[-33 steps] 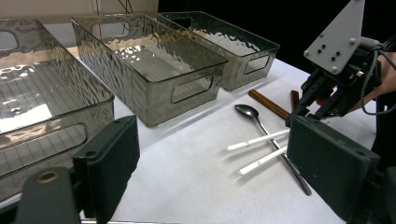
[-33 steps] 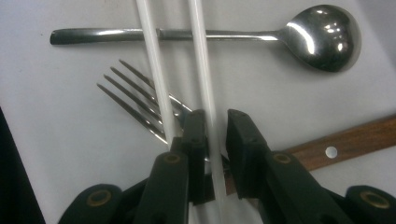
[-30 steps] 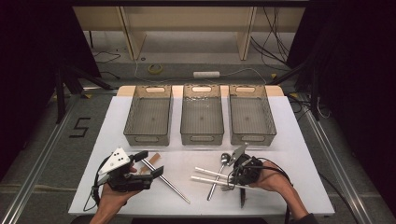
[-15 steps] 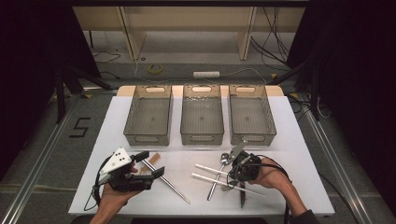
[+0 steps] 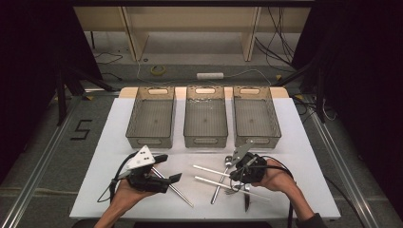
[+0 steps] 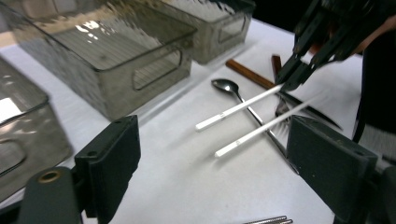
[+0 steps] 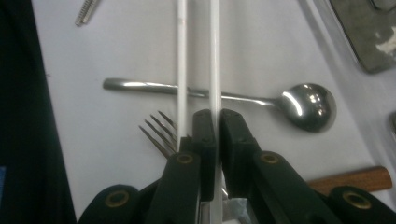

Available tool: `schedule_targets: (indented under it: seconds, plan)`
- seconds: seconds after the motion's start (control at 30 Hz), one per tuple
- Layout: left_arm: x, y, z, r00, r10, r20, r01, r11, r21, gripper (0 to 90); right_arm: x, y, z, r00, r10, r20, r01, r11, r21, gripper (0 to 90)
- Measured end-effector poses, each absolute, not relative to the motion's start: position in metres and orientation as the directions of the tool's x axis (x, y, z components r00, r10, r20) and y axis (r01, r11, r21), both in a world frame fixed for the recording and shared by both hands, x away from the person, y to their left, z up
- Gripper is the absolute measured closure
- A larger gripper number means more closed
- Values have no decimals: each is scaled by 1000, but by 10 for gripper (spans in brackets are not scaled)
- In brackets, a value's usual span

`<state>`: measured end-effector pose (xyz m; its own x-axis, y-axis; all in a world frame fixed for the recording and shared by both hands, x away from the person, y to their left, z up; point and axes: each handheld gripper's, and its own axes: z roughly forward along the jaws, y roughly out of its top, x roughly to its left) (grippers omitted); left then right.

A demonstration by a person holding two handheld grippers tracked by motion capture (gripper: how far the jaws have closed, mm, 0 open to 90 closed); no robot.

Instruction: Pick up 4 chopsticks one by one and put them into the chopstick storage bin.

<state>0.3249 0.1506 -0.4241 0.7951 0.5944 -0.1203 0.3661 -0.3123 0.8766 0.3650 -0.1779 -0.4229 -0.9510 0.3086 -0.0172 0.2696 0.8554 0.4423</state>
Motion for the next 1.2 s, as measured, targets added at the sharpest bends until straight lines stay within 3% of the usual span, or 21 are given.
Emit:
schedule_targets:
  seconds: [0.33, 0.77, 1.0, 1.2]
  plan:
    - [331, 112, -433, 875, 484, 5, 292, -536, 792, 188, 351, -160, -411, -974, 227, -16, 191, 855, 482, 855]
    - [322, 95, -439, 922, 372, 105, 201, -692, 693, 426, 336, -142, -405, -992, 123, -15, 99, 858, 504, 855]
    - [319, 92, -440, 936, 341, 89, 196, -713, 673, 595, 332, -141, -401, -996, 87, -23, 63, 858, 509, 855]
    - [318, 91, -441, 953, 296, 61, 187, -737, 649, 685, 331, -139, -403, -997, 68, -20, 49, 861, 506, 855]
